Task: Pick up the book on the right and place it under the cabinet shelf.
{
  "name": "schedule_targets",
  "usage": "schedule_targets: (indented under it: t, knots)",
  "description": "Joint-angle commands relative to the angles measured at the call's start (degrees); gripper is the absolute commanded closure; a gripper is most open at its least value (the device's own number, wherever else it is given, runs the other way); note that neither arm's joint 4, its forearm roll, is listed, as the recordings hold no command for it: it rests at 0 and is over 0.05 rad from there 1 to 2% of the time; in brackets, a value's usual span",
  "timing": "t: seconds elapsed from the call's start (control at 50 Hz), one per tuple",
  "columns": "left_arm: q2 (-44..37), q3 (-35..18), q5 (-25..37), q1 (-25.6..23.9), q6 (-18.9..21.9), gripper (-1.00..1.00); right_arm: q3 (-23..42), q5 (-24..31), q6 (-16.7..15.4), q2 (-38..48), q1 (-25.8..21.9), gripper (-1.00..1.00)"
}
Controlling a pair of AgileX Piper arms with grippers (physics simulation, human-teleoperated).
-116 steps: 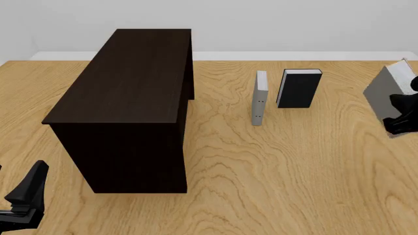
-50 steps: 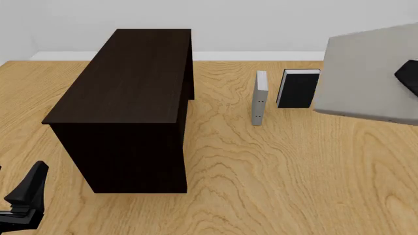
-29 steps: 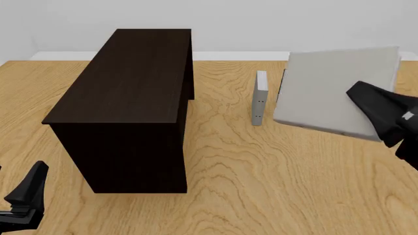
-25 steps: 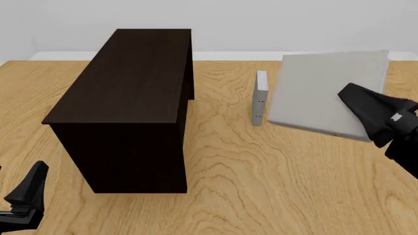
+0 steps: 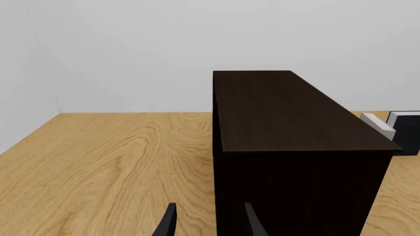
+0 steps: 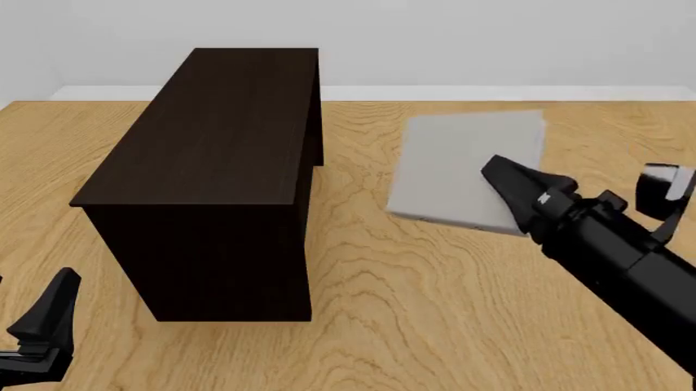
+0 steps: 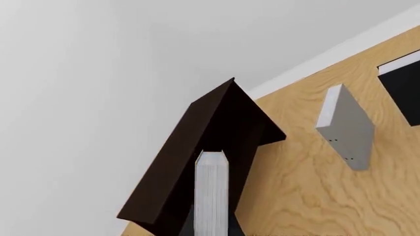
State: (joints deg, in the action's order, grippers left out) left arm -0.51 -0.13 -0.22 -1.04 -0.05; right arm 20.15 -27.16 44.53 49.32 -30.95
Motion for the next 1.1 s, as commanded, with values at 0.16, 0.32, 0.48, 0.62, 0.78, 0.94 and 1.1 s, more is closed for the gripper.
schedule_targets:
  t: [0.16, 0.32, 0.48, 0.62, 0.78, 0.94, 1.1]
  knots:
    - [0.0, 0.0, 0.0, 0.0, 0.0, -1.00, -0.2, -13.6, 2.7, 14.0, -1.8, 1.00]
    - [0.0, 0.0, 0.0, 0.0, 0.0, -1.00, -0.4, -19.7, 3.4, 21.2, -1.6, 1.00]
    - [0.0, 0.0, 0.0, 0.0, 0.0, -1.00, -0.6, -27.3, 5.0, 30.1, -2.1, 1.00]
    - [0.0, 0.0, 0.0, 0.0, 0.0, -1.00, -0.4, -32.2, 6.3, 35.9, -2.5, 1.00]
    - [0.0, 0.0, 0.0, 0.0, 0.0, -1.00, 0.4, -36.9, 7.6, 41.8, -2.6, 1.00]
    - [0.0, 0.0, 0.0, 0.0, 0.0, -1.00, 0.9, -41.8, 9.5, 47.5, -3.4, 1.00]
    - [0.0, 0.0, 0.0, 0.0, 0.0, -1.00, 3.6, -42.6, 10.6, 51.4, -3.7, 1.00]
